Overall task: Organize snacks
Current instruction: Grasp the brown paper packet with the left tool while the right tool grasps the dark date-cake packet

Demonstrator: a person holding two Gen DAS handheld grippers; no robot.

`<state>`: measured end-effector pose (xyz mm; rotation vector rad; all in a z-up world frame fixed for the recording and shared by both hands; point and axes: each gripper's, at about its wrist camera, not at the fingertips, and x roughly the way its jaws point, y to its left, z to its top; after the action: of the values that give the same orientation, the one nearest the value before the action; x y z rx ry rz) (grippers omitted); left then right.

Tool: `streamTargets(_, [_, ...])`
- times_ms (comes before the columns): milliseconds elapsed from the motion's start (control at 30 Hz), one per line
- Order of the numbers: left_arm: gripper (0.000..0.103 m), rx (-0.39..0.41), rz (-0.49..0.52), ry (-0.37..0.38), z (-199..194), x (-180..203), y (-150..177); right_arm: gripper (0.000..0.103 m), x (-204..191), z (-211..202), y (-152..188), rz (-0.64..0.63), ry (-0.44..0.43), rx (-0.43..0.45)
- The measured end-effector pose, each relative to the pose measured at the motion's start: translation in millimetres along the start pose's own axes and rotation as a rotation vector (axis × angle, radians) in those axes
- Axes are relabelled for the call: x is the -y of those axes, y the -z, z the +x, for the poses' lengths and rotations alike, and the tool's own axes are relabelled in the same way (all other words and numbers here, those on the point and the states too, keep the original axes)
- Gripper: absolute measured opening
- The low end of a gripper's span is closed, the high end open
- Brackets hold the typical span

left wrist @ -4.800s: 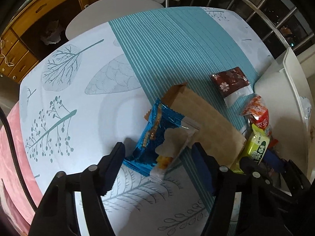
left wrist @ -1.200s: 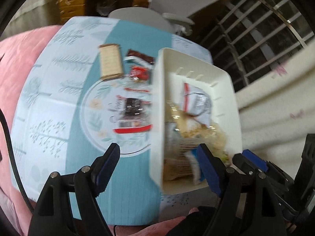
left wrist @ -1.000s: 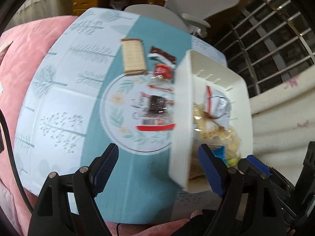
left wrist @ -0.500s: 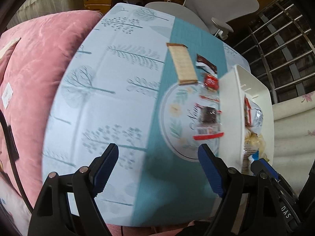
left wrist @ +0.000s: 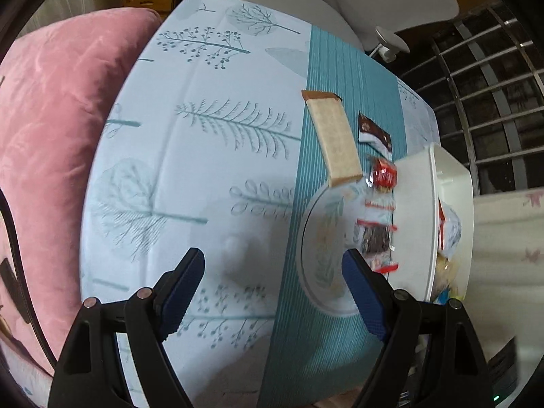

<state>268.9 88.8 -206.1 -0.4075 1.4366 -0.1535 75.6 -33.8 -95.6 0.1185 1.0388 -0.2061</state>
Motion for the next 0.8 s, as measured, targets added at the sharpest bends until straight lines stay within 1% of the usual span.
streamTargets(100, [0.082,-0.001,-0.005,-0.018,12.5,5.2,-11.7,0.050,-4.8,13.2,5.6,-0.031,0.029,0.037])
streamTargets(200, [0.082,-0.009,-0.013,-0.041,27.9,10.6,-24.5,0.050,-6.3,29.9,7.7,-0.033,0.030,0.052])
streamTargets(267, [0.082,-0.014,-0.008,-0.042,39.6,16.8,-34.2,0.050,-7.8,38.1,8.2,-0.041,0.044,0.069])
streamTargets(400, [0.082,0.006,-0.003,-0.040,55.5,30.2,-52.6,0.050,-7.7,54.1,8.8,-0.052,0.099,0.114])
streamTargets(600, [0.082,0.031,0.015,-0.031,78.1,54.7,-77.0,0.050,-5.9,75.4,8.7,-0.048,0.129,0.106])
streamTargets(700, [0.079,0.041,0.028,-0.045,87.6,67.4,-88.0,0.050,-10.4,82.6,7.9,-0.062,0.135,0.110])
streamTargets(767, [0.078,0.044,0.041,-0.057,93.6,75.7,-95.0,0.050,-10.9,88.9,6.0,-0.060,0.144,0.092])
streamTargets(800, [0.078,0.043,0.047,-0.064,96.2,78.4,-97.8,0.050,-8.6,94.4,3.6,-0.050,0.161,0.067])
